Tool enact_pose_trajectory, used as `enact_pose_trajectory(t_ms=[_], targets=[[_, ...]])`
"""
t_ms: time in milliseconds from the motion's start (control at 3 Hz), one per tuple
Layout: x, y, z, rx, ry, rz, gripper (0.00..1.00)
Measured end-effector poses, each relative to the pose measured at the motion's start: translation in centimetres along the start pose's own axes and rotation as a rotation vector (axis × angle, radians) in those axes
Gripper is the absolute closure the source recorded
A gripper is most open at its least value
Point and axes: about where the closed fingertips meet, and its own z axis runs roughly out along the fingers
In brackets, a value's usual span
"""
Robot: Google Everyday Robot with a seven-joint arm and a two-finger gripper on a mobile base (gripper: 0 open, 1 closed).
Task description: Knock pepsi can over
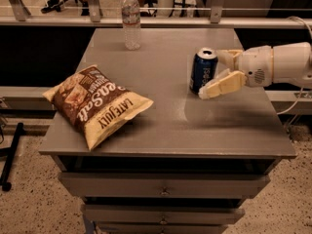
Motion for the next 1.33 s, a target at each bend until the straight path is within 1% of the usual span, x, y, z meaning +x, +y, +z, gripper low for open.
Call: enact_pose_trajectory(t_ms=[333,667,1000,1333], targets=[[-1.0,0.4,1.2,-0.003,-0.002,0.002,0.0],[-2.5,0.8,3.0,-0.004,0.027,-0.012,0.0],[-5.3,1.4,5.9,-0.019,0.056,-0.054,0.0],[-5.9,3.4,8.0,-0.075,0.097,-0.02,0.0]])
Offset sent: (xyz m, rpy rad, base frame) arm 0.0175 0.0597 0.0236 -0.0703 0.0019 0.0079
